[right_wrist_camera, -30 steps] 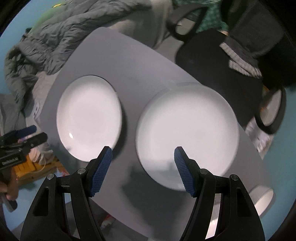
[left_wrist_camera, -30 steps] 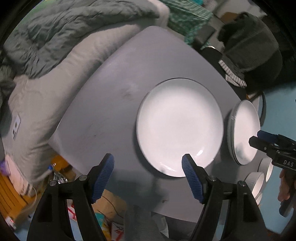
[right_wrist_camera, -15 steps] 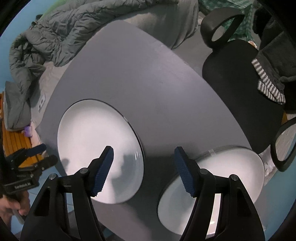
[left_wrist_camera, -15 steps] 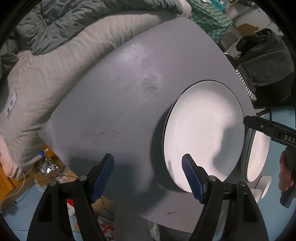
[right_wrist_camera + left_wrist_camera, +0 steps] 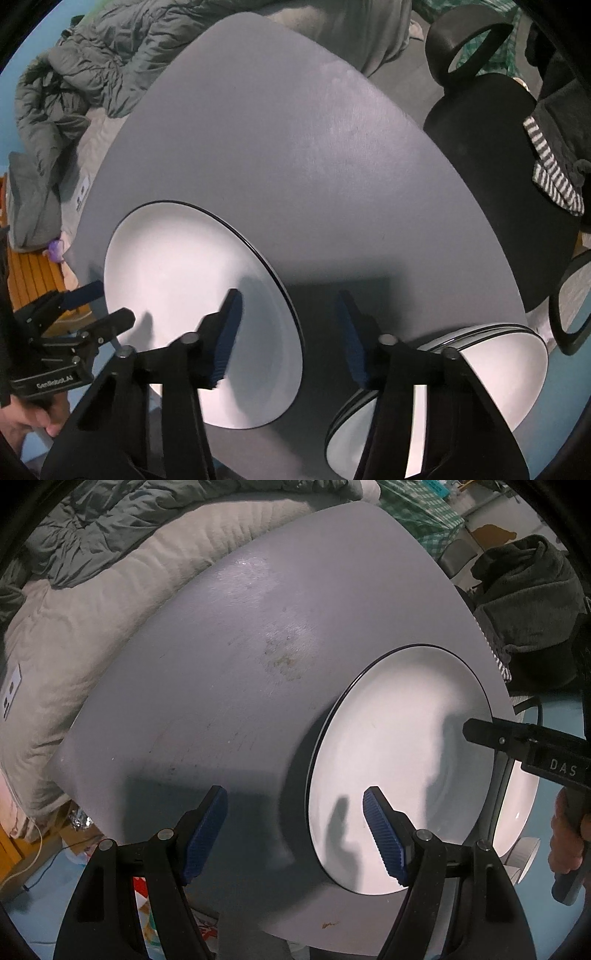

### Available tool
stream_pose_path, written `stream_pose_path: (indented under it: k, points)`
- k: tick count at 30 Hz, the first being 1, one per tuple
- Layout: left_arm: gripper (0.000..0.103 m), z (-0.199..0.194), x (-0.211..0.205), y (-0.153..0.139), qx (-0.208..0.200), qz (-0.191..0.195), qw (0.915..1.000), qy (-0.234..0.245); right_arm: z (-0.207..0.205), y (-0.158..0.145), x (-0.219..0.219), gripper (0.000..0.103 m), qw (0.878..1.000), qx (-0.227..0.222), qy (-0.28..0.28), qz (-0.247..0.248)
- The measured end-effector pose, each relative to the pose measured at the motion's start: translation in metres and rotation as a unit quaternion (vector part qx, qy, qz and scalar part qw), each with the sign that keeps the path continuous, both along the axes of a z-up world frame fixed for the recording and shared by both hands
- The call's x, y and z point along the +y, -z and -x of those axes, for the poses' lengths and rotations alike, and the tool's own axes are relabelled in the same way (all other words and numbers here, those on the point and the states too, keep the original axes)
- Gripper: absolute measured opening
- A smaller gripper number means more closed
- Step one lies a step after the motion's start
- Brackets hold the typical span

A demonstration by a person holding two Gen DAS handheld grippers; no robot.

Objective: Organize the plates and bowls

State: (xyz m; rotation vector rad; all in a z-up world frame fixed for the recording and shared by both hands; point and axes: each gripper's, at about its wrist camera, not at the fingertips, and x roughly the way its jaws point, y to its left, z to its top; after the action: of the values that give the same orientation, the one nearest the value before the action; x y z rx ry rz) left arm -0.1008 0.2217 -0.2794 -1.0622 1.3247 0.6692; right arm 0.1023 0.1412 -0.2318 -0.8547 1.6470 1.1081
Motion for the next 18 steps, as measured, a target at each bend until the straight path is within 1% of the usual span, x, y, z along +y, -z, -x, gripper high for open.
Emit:
stream_pose_path:
  k: [1, 3, 5, 7, 8, 9, 10, 12, 13, 15, 18]
  points:
    - [0.077, 0.000, 0.001, 0.000, 0.000, 0.001, 1.0000, 0.001, 0.000, 0.001, 0.000, 0.040, 1.000, 0.000, 0.001, 0.003]
    - [0.077, -0.003, 0.002, 0.002, -0.001, 0.004, 1.0000, 0.002, -0.002, 0.003, -0.001, 0.036, 1.000, -0.001, 0.010, 0.009]
    - [0.072, -0.003, 0.003, 0.002, -0.007, 0.009, 0.9999, 0.004, -0.004, 0.004, -0.004, 0.024, 1.000, 0.001, 0.024, 0.011]
    - [0.054, -0.005, 0.003, 0.004, -0.007, 0.014, 0.9998, 0.012, -0.004, 0.007, -0.007, 0.019, 0.999, 0.014, 0.035, 0.016]
    - [0.048, -0.006, 0.003, 0.006, -0.005, 0.017, 0.9997, 0.017, -0.004, 0.009, -0.008, 0.019, 0.999, 0.021, 0.040, 0.021]
    - [0.040, -0.007, 0.003, 0.007, -0.002, 0.019, 0.9995, 0.024, -0.003, 0.009, -0.009, 0.019, 0.999, 0.018, 0.041, 0.021]
    - [0.032, -0.008, 0.003, 0.006, -0.002, 0.013, 0.9995, 0.030, -0.002, 0.008, -0.010, 0.019, 0.999, 0.016, 0.042, 0.020]
    - [0.020, -0.010, 0.002, 0.005, -0.019, 0.019, 0.9987, 0.043, -0.002, 0.008, -0.013, 0.019, 0.998, 0.016, 0.049, 0.022]
    - [0.017, -0.011, 0.002, 0.005, -0.023, 0.023, 0.9983, 0.049, -0.003, 0.008, -0.015, 0.019, 0.998, 0.020, 0.056, 0.024]
    - [0.017, -0.012, 0.003, 0.003, -0.023, 0.016, 0.9979, 0.059, -0.004, 0.009, -0.021, 0.017, 0.997, 0.033, 0.072, 0.025]
    - [0.016, -0.010, 0.008, 0.002, -0.028, 0.017, 0.9970, 0.070, 0.001, 0.009, -0.031, 0.016, 0.994, 0.042, 0.097, 0.021]
